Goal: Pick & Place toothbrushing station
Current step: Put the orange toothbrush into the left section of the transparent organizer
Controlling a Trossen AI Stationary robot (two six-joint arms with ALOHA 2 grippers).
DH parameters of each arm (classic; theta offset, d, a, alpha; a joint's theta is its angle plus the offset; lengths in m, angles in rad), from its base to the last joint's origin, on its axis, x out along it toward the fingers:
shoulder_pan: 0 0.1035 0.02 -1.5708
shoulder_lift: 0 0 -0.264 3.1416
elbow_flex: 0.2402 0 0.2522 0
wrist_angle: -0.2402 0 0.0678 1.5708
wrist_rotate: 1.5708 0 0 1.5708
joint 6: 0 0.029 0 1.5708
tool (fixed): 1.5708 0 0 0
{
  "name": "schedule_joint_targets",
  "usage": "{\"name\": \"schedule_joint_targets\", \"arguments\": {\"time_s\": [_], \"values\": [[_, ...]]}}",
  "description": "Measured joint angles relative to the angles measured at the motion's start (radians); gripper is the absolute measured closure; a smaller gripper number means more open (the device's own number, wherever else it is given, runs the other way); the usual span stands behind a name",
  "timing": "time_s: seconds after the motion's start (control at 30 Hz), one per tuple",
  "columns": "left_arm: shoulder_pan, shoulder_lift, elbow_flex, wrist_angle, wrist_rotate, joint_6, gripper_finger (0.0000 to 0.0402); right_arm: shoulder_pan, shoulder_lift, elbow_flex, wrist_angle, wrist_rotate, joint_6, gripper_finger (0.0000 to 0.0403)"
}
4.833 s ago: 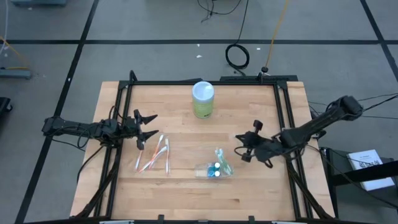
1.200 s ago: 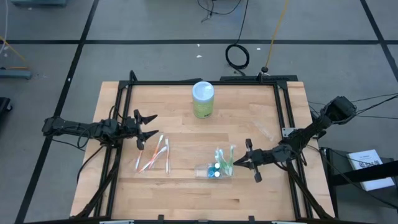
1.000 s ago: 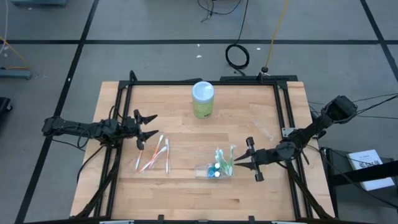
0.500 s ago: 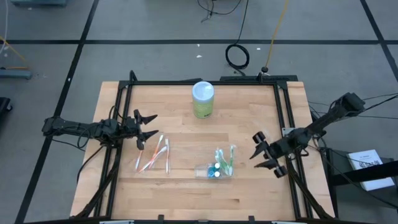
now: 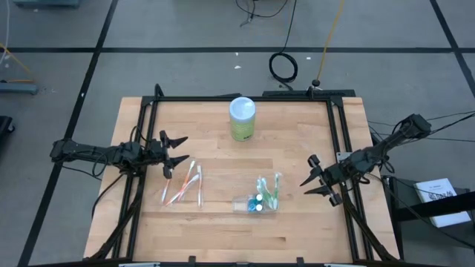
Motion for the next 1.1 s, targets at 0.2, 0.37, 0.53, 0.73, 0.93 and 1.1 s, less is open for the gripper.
{"name": "schedule_joint_targets", "arguments": {"time_s": [0.2,0.37,0.53,0.73,0.93,1.1], "values": [[0.0,0.0,0.0,0.021,-0.001,0.01,0.0176,0.0,-0.14,-0.062,-0.092,-0.002,-0.001,0.0293],[-0.001,0.0,0.0,0.097,0.001,-0.05,0.0176,-0.005,-0.275,-0.07,-0.2,0.034,-0.019,0.0301],[-0.001,0.0,0.0,0.109,0.0,-0.188,0.0176,-0.039,-0.391,-0.071,-0.316,0.149,-0.056,0.0309],[0.0,0.0,0.0,0.097,-0.061,-0.157,0.0176,-0.144,-0.445,-0.155,-0.149,0.183,-0.071,0.0317],[0.0,0.0,0.0,0.096,-0.061,-0.136,0.0176,-0.324,-0.438,-0.177,-0.142,0.087,-0.035,0.0329],[0.0,0.0,0.0,0.11,-0.061,-0.155,0.0176,-0.464,-0.441,-0.156,-0.2,-0.03,-0.078,0.0349]]}}
